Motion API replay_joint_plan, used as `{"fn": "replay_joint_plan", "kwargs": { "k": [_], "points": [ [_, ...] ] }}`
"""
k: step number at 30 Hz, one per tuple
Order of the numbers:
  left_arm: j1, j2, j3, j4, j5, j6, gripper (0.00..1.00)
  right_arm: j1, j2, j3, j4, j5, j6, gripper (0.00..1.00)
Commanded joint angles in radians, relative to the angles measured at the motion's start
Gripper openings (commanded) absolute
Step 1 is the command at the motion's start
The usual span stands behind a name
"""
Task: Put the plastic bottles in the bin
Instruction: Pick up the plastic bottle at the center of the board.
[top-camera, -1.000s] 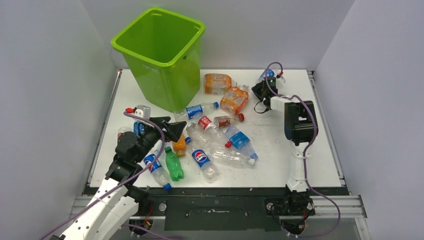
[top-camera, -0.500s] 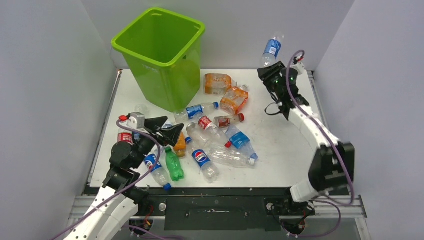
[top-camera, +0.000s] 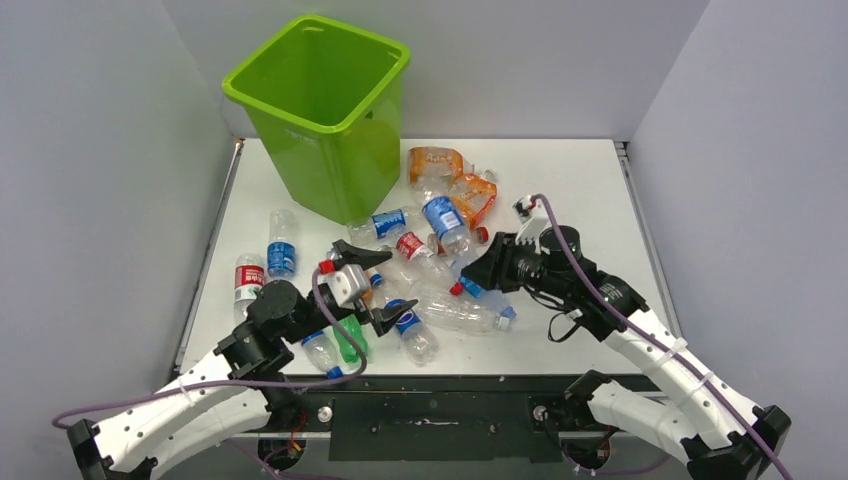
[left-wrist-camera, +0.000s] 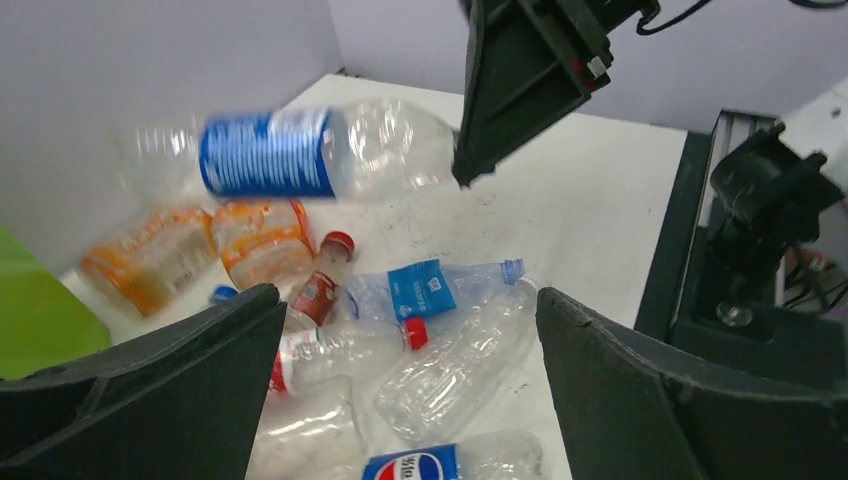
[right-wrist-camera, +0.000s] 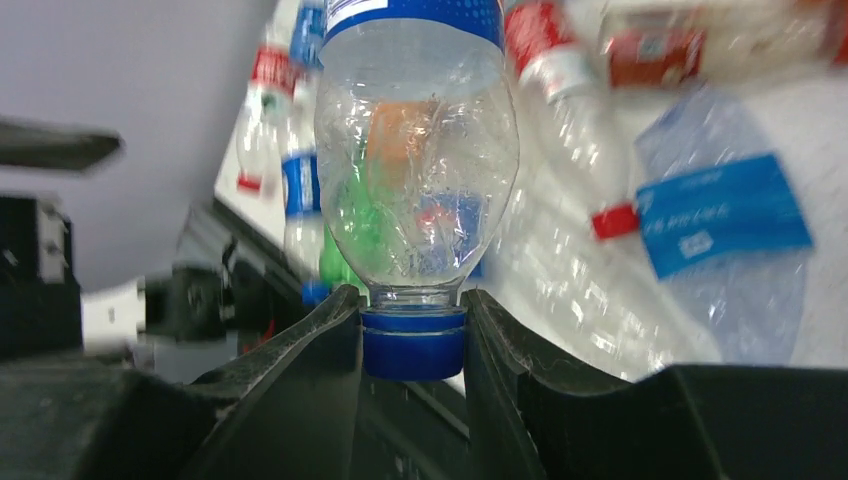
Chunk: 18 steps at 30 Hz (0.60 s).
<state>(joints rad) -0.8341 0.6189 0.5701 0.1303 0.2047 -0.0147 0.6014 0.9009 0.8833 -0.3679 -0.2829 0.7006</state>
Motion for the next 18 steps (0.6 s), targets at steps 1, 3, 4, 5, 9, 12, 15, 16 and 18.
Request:
{"fn": "replay_joint_plan", "kwargs": {
  "k": [1, 3, 4, 5, 9, 12, 15, 16, 18],
  "points": [
    [-0.156, -0.005, 0.097, -0.086, -0.154, 0.487, 0.96, 0.055, -0.079, 0.022, -0.210, -0.137, -0.111, 0.05],
    [-0.210, 0.000, 0.097, -0.101, -0.207, 0.647, 0.96, 0.057, -0.087, 0.037, -0.274, -0.192, -0.141, 0.05],
    [-0.224, 0.010, 0.099, -0.114, -0.239, 0.724, 0.96, 0.057, -0.085, 0.045, -0.301, -0.213, -0.158, 0.05],
    [-0.237, 0.023, 0.103, -0.126, -0.270, 0.795, 0.96, 0.057, -0.082, 0.054, -0.322, -0.234, -0.167, 0.05],
    [-0.281, 0.075, 0.099, -0.201, -0.381, 1.081, 0.96, 0.057, -0.037, 0.092, -0.432, -0.289, -0.229, 0.05],
    [-0.290, 0.117, 0.137, -0.269, -0.402, 1.215, 0.96, 0.058, -0.015, 0.124, -0.485, -0.321, -0.266, 0.05],
    [-0.289, 0.167, 0.190, -0.336, -0.388, 1.282, 0.96, 0.058, -0.008, 0.154, -0.501, -0.367, -0.283, 0.05],
    [-0.289, 0.185, 0.206, -0.356, -0.386, 1.301, 0.96, 0.058, -0.004, 0.165, -0.512, -0.383, -0.290, 0.05],
    [-0.290, 0.217, 0.235, -0.385, -0.377, 1.327, 0.96, 0.057, 0.004, 0.189, -0.531, -0.398, -0.308, 0.05]
  ]
}}
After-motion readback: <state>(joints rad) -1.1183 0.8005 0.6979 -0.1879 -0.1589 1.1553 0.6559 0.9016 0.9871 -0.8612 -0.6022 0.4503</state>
